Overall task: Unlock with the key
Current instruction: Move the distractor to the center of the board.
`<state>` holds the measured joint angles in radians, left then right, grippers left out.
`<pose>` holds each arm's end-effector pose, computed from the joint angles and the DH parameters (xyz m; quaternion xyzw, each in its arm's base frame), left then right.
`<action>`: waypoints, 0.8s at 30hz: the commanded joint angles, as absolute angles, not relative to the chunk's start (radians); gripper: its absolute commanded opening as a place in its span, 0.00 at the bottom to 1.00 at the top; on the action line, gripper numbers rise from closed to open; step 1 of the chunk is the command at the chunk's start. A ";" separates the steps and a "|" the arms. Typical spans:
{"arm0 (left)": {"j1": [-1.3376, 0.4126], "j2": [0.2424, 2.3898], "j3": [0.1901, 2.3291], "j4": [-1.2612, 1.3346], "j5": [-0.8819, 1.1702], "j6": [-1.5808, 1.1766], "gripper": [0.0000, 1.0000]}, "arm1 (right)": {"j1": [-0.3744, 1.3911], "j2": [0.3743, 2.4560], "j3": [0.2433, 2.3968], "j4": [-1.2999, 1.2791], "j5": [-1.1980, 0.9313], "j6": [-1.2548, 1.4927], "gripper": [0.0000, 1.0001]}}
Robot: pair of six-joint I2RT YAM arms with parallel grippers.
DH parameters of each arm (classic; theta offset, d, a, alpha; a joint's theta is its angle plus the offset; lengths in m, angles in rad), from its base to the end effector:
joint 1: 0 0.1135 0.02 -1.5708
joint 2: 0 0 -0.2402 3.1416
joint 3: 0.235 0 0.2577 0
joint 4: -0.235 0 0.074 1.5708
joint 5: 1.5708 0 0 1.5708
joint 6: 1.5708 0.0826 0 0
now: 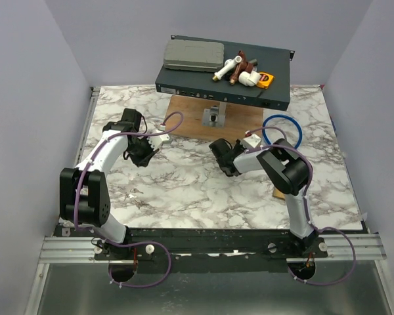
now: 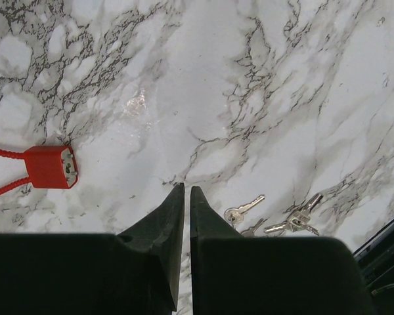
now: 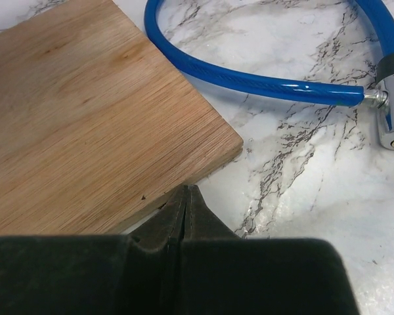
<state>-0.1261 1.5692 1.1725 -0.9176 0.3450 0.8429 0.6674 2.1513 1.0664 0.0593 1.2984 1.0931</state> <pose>0.3065 -0.0670 0.1654 0.4745 0.8544 -0.1152 0.1777 0.3412 0.1676 0.0385 0.3212 0.7155 -0.2055 0.5854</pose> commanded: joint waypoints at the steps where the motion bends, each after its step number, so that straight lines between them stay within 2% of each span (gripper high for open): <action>1: -0.114 1.548 1.180 -0.933 0.411 0.821 0.08 | 0.578 2.328 0.954 -0.055 0.744 1.005 0.01; 5: -0.099 1.530 1.179 -0.938 0.423 0.805 0.14 | 0.621 2.255 0.900 0.037 0.636 0.885 0.01; 13: -0.009 1.448 1.193 -1.040 0.507 0.802 0.37 | 0.793 1.975 0.760 0.004 0.565 0.870 0.02; 16: 0.057 1.409 1.188 -1.087 0.544 0.804 0.53 | 0.880 1.915 0.766 -0.029 0.559 0.848 0.14; 18: 0.090 1.374 1.169 -1.110 0.580 0.811 0.60 | 0.937 1.902 0.805 -0.090 0.590 0.843 0.18; 19: 0.107 1.356 1.154 -1.109 0.590 0.811 0.66 | 0.958 1.890 0.824 -0.113 0.595 0.838 0.20; 20: 0.123 1.337 1.141 -1.104 0.593 0.811 0.75 | 0.966 1.873 0.833 -0.126 0.594 0.838 0.26; 22: 0.146 1.320 1.121 -1.092 0.579 0.810 0.94 | 0.967 1.808 0.831 -0.128 0.570 0.827 0.43; 23: 0.154 1.317 1.117 -1.096 0.574 0.811 0.99 | 0.966 1.779 0.829 -0.128 0.566 0.812 0.53; 24: 0.165 1.314 1.117 -1.101 0.574 0.814 0.99 | 0.967 1.743 0.830 -0.132 0.560 0.799 0.58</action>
<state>0.1257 1.3445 1.1458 -1.0641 0.5209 0.7994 0.9638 1.8042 0.8654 0.0914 0.7441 0.8402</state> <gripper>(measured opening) 0.921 0.485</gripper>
